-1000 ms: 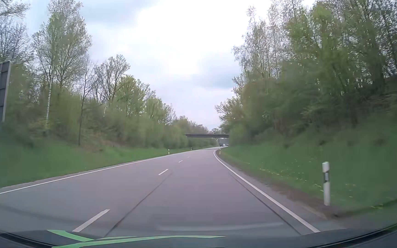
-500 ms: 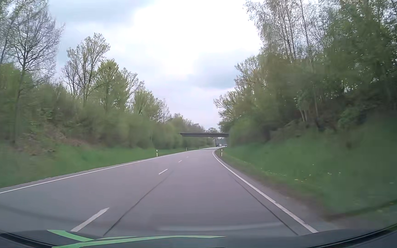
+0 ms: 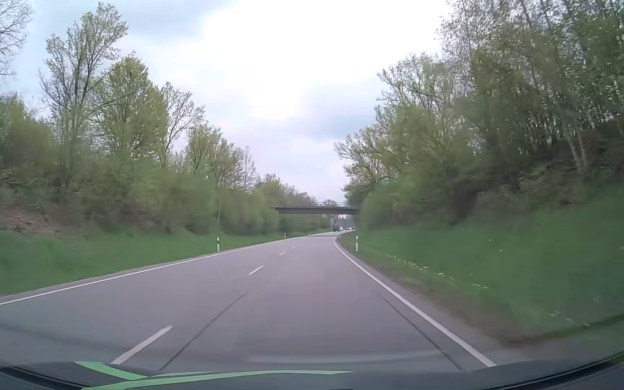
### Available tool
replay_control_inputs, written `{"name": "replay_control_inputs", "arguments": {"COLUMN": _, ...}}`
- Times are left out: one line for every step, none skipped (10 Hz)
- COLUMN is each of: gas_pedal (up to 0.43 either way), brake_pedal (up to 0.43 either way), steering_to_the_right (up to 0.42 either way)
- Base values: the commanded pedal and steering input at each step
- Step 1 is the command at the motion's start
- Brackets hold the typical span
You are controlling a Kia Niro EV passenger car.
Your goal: Follow the waypoints while adhering to traffic rules and regulations
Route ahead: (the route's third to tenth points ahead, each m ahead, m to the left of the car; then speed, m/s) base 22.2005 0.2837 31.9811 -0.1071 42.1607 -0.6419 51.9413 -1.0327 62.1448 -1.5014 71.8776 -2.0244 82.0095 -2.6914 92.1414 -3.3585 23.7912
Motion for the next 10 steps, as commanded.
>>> {"name": "replay_control_inputs", "arguments": {"gas_pedal": 0.228, "brake_pedal": 0.0, "steering_to_the_right": 0.006}}
{"name": "replay_control_inputs", "arguments": {"gas_pedal": 0.228, "brake_pedal": 0.0, "steering_to_the_right": 0.006}}
{"name": "replay_control_inputs", "arguments": {"gas_pedal": 0.228, "brake_pedal": 0.0, "steering_to_the_right": 0.006}}
{"name": "replay_control_inputs", "arguments": {"gas_pedal": 0.228, "brake_pedal": 0.0, "steering_to_the_right": 0.006}}
{"name": "replay_control_inputs", "arguments": {"gas_pedal": 0.228, "brake_pedal": 0.0, "steering_to_the_right": 0.006}}
{"name": "replay_control_inputs", "arguments": {"gas_pedal": 0.228, "brake_pedal": 0.0, "steering_to_the_right": 0.006}}
{"name": "replay_control_inputs", "arguments": {"gas_pedal": 0.228, "brake_pedal": 0.0, "steering_to_the_right": 0.006}}
{"name": "replay_control_inputs", "arguments": {"gas_pedal": 0.228, "brake_pedal": 0.0, "steering_to_the_right": 0.006}}
{"name": "replay_control_inputs", "arguments": {"gas_pedal": 0.228, "brake_pedal": 0.0, "steering_to_the_right": 0.006}}
{"name": "replay_control_inputs", "arguments": {"gas_pedal": 0.228, "brake_pedal": 0.0, "steering_to_the_right": 0.006}}
